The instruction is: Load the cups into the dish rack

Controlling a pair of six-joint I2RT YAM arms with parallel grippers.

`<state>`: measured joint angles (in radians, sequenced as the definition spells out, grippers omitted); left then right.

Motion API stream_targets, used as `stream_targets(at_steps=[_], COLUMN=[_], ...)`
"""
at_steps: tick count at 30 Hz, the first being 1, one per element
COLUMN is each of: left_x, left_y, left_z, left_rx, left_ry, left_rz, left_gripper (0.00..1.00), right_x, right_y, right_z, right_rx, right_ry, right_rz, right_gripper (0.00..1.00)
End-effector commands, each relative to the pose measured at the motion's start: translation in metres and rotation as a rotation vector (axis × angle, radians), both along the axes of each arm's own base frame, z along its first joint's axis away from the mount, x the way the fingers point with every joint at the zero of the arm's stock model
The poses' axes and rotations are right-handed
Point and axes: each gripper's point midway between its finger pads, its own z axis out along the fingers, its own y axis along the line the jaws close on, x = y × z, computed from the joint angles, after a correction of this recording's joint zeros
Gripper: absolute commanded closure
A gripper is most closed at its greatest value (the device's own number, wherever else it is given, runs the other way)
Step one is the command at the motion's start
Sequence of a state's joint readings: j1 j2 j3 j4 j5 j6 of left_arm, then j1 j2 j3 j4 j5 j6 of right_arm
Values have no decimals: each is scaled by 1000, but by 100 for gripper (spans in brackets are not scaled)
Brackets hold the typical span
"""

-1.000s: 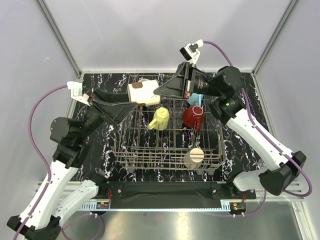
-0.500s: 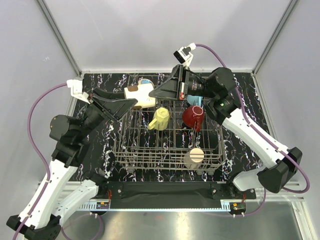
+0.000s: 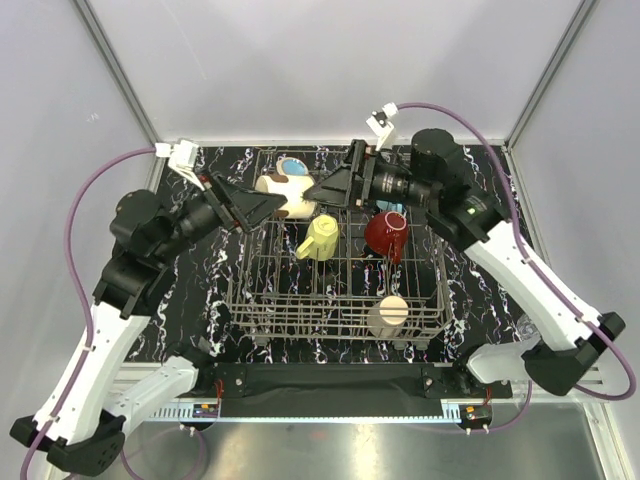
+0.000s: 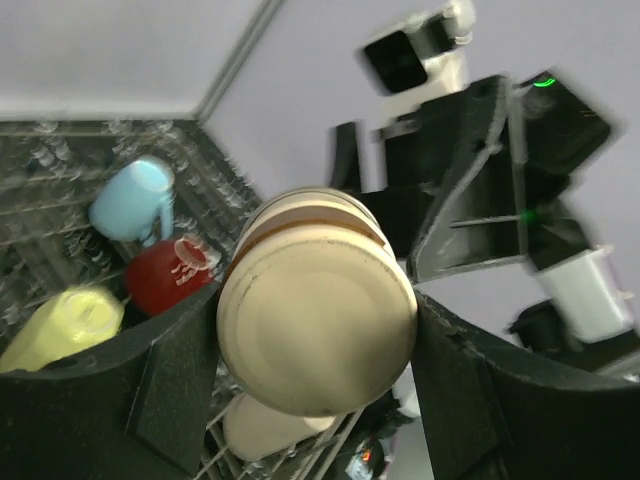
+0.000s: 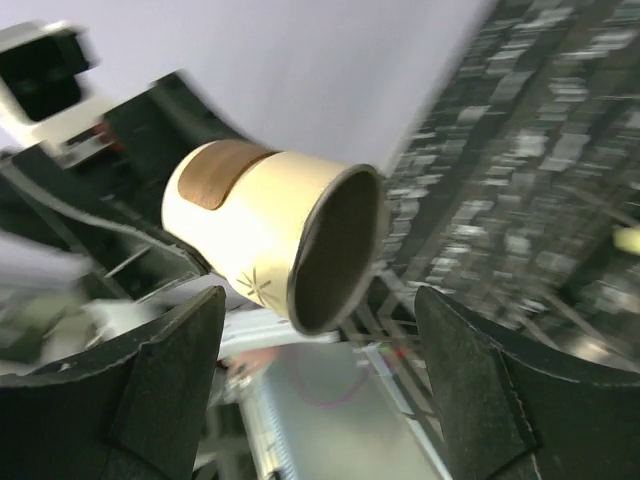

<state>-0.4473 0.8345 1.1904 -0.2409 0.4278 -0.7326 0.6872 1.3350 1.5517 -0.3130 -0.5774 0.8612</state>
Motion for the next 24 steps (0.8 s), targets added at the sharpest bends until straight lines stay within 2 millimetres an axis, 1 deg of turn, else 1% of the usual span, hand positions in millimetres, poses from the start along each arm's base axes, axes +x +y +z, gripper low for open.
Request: stream_targets(at_steps=[1,2,3,4,5,6,7,8,9,11,12,13,15,17,18,20,21,22,23,24], left_x=[12,15,19,21,24,23,21,24,21,23,20,16,20,21,26,29,33,34,37,36], left_y=[8,9,5,7,4,1,-1,-4,-7,-14,-16,-26,-23,-27,-20,-4,8,14,18,32], left_z=[-48,-52,-65,-81,-88,-95,-104,-112,-121,-134,-145,-153,-163,-171,-172,-172,-172,-169,-172,-176], left_rx=[212,255,299,359,388,418,449,479,524,596,646,683,745,785,808,853,893,932,974,1042], left_ry=[125,126,165,201,222,235,257,270,282,299,311,318,325,331,330,322,307,280,281,297], left_rz=[66,72,64,76,73,79,76,74,79,81,86,52,98,99,144,209,262,269,278,315], left_gripper=[100,100,100,100,100,100,100,100,100,100,100,100,100,100,100,100,100,100,100,100], right_x=[22,34,39,40,46,44,44,44,42,39,38,37,34,33,32,31,30,30,30,29], right_y=[-68,-97,-114,-131,-158,-172,-183,-198,-207,-220,-222,-223,-220,-214,-214,-213,-213,-214,-215,-215], right_z=[-49,-70,-77,-84,-94,-95,-106,-110,-115,-122,-124,-128,-133,-136,-139,-141,-141,-141,-140,-139], right_rx=[-389,-517,-579,-639,-732,-772,-825,-883,-915,-967,-970,-973,-963,-940,-940,-941,-944,-944,-942,-941], right_ry=[-51,-24,-25,-39,-45,-64,-61,-69,-70,-59,-49,-37,-25,-21,-16,-13,-16,-16,-19,-30], right_rz=[-323,-464,-540,-599,-708,-750,-781,-831,-849,-883,-892,-887,-869,-843,-836,-826,-824,-825,-828,-823], right_gripper=[16,16,16,16,16,17,17,16,16,16,16,16,16,16,16,15,16,15,15,15])
